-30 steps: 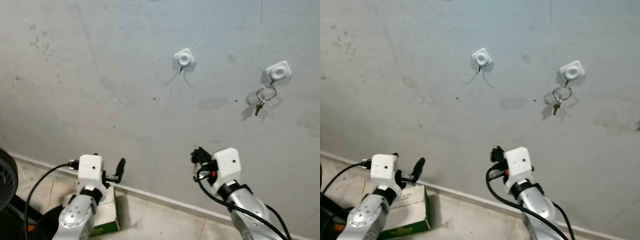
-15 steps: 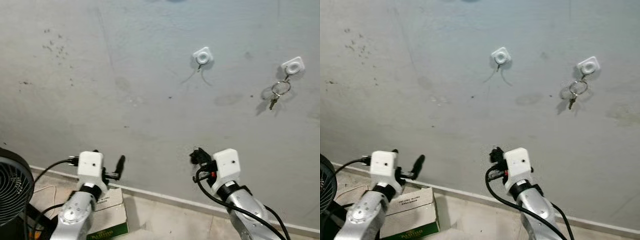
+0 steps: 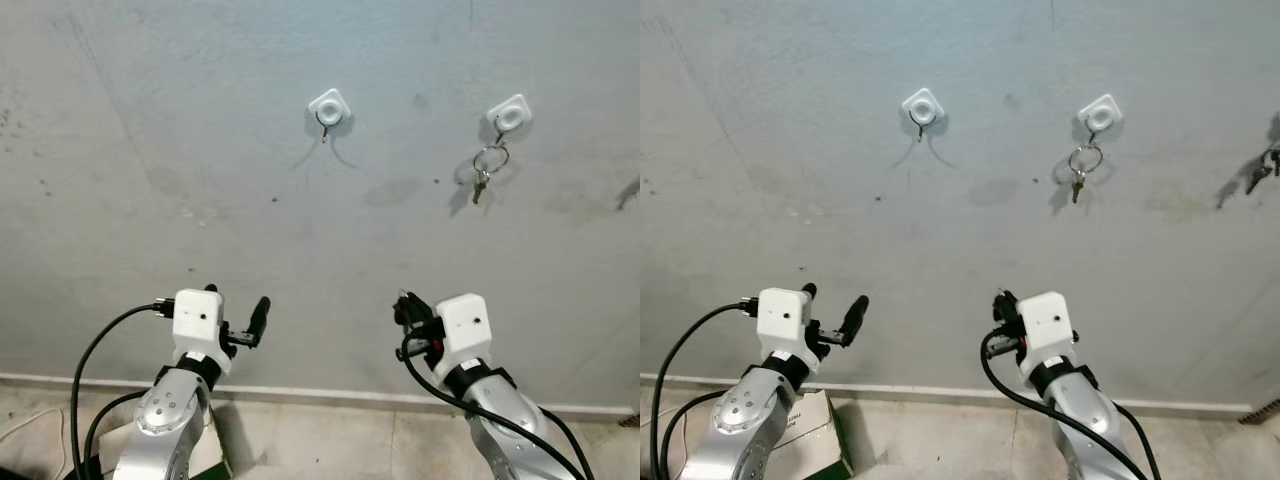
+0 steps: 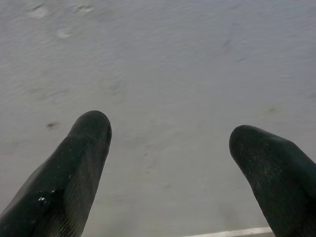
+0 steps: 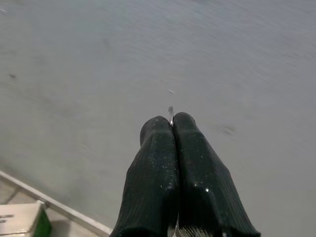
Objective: Hang keys on a hook
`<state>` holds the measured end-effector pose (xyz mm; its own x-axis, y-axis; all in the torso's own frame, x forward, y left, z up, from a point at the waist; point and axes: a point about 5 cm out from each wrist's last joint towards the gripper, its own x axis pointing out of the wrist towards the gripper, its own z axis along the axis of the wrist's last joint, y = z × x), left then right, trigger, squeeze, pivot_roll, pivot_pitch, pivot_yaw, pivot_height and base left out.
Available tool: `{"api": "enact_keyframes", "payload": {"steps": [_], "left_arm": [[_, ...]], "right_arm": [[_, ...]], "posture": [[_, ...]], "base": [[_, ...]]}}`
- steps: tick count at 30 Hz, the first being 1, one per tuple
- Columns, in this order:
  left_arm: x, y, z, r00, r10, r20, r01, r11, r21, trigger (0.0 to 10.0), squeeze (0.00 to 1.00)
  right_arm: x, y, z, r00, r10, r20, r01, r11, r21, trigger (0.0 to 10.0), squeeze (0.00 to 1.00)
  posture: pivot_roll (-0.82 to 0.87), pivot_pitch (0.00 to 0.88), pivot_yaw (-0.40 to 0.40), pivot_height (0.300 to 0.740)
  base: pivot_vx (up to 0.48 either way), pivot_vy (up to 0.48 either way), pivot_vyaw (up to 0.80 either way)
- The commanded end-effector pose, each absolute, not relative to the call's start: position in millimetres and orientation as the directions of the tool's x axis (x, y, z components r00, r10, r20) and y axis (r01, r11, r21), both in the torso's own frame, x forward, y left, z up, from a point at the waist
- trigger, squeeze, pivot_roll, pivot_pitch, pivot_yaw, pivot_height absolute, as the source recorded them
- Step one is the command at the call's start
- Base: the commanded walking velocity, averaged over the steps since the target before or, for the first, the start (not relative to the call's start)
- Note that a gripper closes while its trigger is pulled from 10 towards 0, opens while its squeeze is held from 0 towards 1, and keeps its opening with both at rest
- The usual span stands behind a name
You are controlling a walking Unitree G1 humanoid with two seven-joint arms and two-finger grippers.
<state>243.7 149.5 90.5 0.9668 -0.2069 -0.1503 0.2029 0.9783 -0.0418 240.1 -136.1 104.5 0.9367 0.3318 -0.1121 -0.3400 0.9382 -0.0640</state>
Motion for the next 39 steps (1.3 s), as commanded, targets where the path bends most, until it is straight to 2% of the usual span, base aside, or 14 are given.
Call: {"api": "enact_keyframes", "payload": {"steps": [1,9,29,39], "left_arm": [[242.2,154.6,88.2,0.968,-0.195,-0.158,0.192,0.981,-0.033,10.0,0.00],[240.7,156.8,84.9,0.967,-0.188,-0.174,0.184,0.982,-0.036,10.0,0.00],[240.2,154.3,84.8,0.965,-0.200,-0.170,0.195,0.980,-0.048,10.0,0.00],[239.8,153.0,85.0,0.966,-0.197,-0.168,0.192,0.980,-0.045,10.0,0.00]], "right_arm": [[240.4,-130.1,107.1,0.930,0.355,-0.098,-0.362,0.930,-0.060,10.0,0.00],[241.9,-129.0,107.0,0.926,0.365,-0.098,-0.372,0.926,-0.064,10.0,0.00],[241.9,-127.2,105.8,0.921,0.375,-0.100,-0.382,0.922,-0.063,10.0,0.00],[241.6,-127.3,105.0,0.920,0.377,-0.104,-0.385,0.921,-0.063,10.0,0.00]], "posture": [[0.01,0.000,0.055,0.740],[0.02,0.000,0.049,0.740],[0.02,0.000,0.050,0.740],[0.02,0.000,0.047,0.740]], "base": [[0.000,0.000,0.00],[0.000,0.000,0.00],[0.283,0.000,0.00],[0.000,0.000,0.00]]}}
